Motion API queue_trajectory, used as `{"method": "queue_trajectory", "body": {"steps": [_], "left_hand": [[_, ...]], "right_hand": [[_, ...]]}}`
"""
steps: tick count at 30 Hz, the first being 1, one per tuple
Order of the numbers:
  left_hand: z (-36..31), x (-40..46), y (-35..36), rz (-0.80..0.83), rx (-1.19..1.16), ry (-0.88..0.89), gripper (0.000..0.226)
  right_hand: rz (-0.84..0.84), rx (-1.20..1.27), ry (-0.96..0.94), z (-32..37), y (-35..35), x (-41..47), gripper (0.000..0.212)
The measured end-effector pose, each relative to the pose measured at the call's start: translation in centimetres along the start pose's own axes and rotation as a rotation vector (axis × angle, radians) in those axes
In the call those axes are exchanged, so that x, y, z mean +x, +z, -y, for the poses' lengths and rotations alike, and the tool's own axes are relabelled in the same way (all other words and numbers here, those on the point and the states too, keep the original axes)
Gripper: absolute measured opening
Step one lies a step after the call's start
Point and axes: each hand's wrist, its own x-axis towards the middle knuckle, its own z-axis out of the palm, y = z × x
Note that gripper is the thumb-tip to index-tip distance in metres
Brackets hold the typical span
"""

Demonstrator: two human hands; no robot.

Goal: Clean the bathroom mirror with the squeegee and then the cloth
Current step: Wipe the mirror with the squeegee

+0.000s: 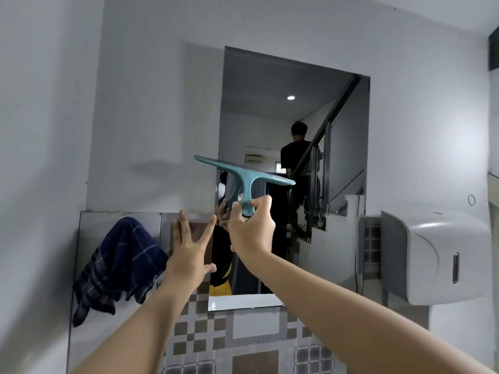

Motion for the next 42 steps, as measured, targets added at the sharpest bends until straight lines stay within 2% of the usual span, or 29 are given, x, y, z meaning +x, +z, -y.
{"method": "queue_trajectory", "body": {"steps": [9, 21, 27, 36, 42], "left_hand": [[0.8, -0.1, 1.0, -0.084, -0.028, 0.07, 0.115], [-0.2, -0.1, 1.9, -0.025, 0.026, 0.017, 0.118], [-0.3, -0.1, 0.9, 0.013, 0.074, -0.024, 0.117], [-0.6, -0.1, 0.7, -0.015, 0.115, -0.048, 0.118], [-1.4, -0.3, 0.6, 0.012, 0.118, -0.098, 0.118]], "right_hand": [[0.065, -0.47, -0.369, -4.2, -7.7, 2.3, 0.024], [0.062, -0.64, -0.556, -7.2, -15.7, 7.1, 0.027], [0.03, -0.647, -0.547, -8.4, -19.0, 8.6, 0.028], [-0.051, -0.574, -0.371, -12.5, -26.5, 9.8, 0.023], [-0.058, -0.466, -0.228, -14.3, -26.8, 8.1, 0.021]]}}
